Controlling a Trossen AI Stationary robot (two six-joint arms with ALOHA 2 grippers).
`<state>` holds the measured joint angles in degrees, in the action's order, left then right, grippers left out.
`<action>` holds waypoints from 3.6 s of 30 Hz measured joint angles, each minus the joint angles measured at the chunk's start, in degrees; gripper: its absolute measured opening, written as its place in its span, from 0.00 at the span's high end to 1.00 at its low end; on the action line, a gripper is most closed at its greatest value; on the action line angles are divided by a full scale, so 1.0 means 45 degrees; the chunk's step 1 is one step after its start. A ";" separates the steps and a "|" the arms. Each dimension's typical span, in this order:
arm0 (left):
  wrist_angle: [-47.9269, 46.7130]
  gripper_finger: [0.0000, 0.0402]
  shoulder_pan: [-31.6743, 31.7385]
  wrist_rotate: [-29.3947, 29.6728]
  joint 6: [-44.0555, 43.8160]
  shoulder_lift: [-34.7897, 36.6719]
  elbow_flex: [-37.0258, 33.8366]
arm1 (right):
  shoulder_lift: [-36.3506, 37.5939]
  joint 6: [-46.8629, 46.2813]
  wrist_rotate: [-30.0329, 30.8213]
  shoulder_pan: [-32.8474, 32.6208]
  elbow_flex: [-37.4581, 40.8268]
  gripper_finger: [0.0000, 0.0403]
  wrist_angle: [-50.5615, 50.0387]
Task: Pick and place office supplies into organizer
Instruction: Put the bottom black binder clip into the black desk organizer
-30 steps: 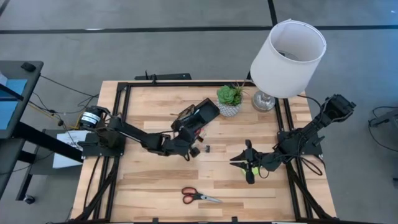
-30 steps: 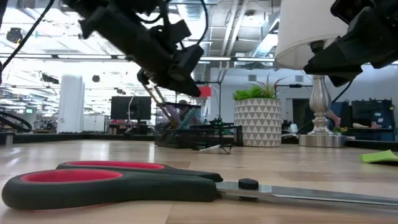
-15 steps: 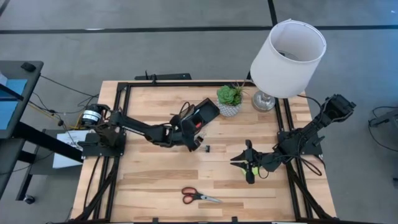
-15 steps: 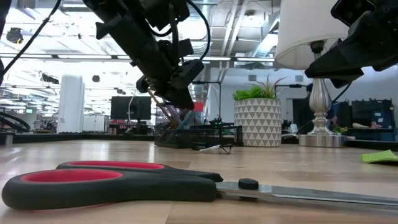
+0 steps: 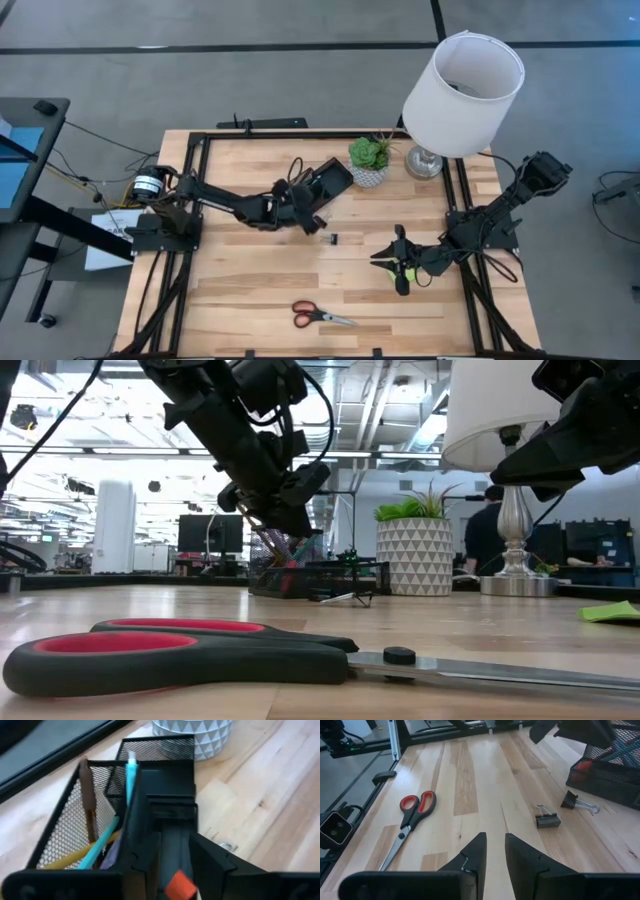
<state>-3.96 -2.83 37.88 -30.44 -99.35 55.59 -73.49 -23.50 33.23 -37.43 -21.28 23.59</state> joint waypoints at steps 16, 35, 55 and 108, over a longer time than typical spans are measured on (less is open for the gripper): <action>-0.2852 0.74 -0.0336 -0.3055 0.2541 0.2152 0.3010 | 0.0005 0.1464 0.1018 0.0007 0.0000 0.84 0.1456; -0.9103 0.74 -0.1554 -0.0613 0.3065 0.6771 0.3536 | -0.4454 0.5786 -0.3148 0.4119 -0.3042 0.69 0.1426; -1.0691 0.74 -0.1545 0.0187 0.2157 0.6188 0.3531 | -0.7529 0.4884 -0.6361 0.7025 -0.3886 0.51 0.2304; -1.0076 0.74 -0.1545 0.0097 0.1938 0.6013 0.3531 | -0.8533 0.4488 -0.7533 0.7141 -0.3829 0.72 0.3801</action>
<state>-49.30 -9.78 38.31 -21.71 -72.29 71.48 -111.89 -3.30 -0.67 -5.30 -38.51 40.70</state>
